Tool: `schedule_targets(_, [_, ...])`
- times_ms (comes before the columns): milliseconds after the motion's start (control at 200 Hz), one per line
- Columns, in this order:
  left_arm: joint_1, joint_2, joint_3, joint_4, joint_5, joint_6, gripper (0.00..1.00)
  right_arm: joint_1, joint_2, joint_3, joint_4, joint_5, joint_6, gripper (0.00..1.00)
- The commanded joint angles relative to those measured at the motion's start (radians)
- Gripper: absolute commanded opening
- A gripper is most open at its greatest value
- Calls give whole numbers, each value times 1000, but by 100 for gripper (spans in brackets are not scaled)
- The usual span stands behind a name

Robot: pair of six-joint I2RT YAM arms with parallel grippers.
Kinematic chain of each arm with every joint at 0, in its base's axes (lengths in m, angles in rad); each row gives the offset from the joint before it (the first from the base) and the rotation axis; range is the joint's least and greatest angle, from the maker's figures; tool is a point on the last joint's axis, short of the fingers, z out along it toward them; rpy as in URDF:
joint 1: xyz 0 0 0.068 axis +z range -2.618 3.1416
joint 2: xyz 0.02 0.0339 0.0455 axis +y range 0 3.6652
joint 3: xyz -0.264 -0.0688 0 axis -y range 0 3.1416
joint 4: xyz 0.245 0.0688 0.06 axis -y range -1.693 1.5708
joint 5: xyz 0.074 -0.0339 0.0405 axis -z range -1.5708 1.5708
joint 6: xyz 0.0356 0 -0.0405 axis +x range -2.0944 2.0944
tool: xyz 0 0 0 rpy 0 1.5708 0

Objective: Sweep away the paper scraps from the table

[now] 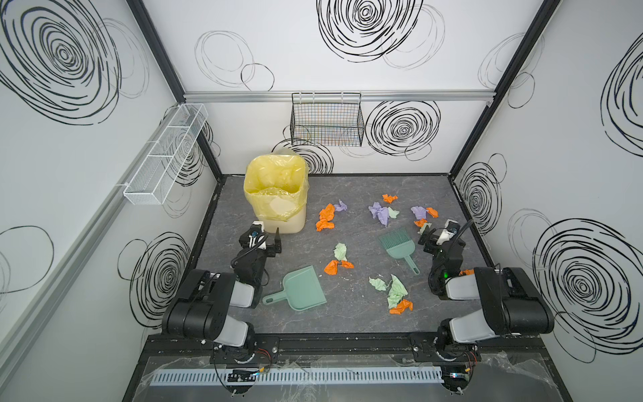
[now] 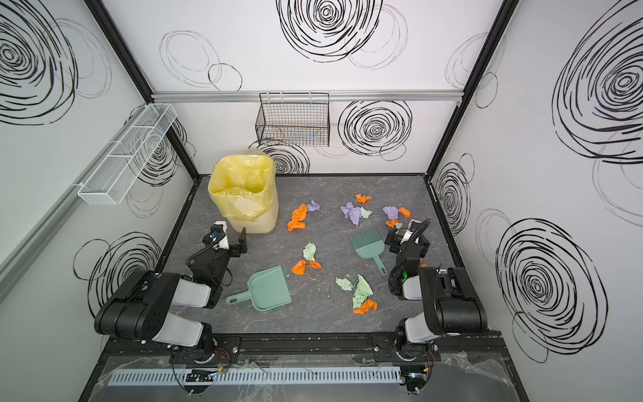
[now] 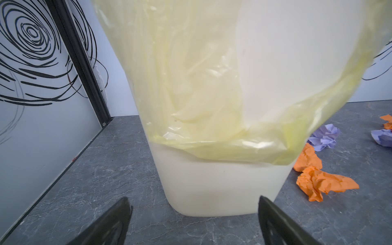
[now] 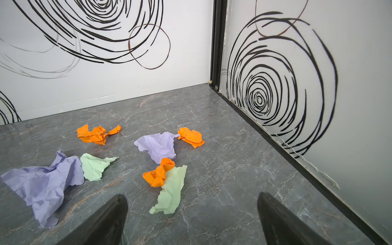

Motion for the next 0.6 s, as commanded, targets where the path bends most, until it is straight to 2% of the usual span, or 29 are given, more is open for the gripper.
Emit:
schedule_targets(0, [7,2,15,57,11,-7,96,5,-15,-5,24,11,2,100])
schedule_targets(595, [14,2,16,54,23,-8,96,4,-14,-1,21,8,3,100])
